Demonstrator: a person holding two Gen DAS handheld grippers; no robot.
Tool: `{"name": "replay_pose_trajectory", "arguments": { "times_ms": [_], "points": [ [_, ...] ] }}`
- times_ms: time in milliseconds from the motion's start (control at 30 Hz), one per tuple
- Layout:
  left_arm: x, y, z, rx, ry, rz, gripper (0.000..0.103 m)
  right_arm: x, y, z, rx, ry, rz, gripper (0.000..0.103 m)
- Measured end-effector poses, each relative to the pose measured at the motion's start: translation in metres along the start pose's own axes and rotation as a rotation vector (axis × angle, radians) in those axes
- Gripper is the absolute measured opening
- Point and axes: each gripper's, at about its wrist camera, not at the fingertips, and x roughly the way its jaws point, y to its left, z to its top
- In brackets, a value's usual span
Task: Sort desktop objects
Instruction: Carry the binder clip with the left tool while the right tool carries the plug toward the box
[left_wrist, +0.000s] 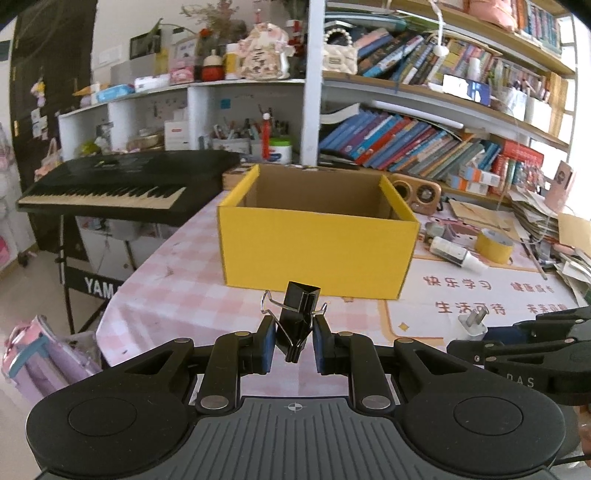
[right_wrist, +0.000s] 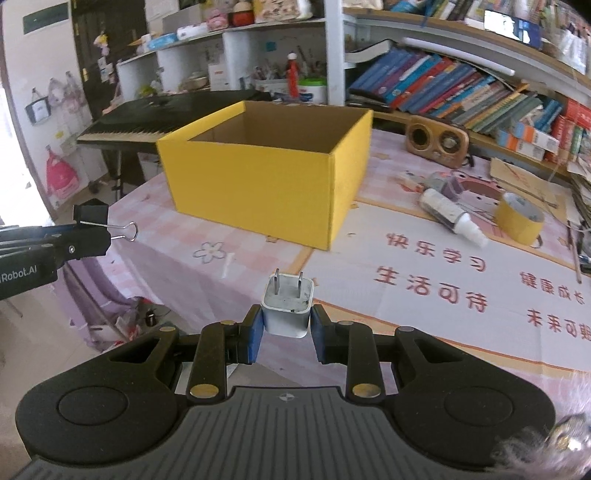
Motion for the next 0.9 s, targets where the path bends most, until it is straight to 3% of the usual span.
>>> {"name": "replay_pose_trajectory", "arguments": {
  "times_ms": [533,900],
  "points": [
    [0.007,0.011,0.012,-0.034,-0.025,0.022,0.020,0.011,0.011,0.018,-0.063,0.009,0.039,0.026],
    [0.037,0.007,0.056,-0.035,-0.087,0.055,0.020,0.030,-0.004,0.076,-0.100,-0.062,0.090,0.026]
  ]
}}
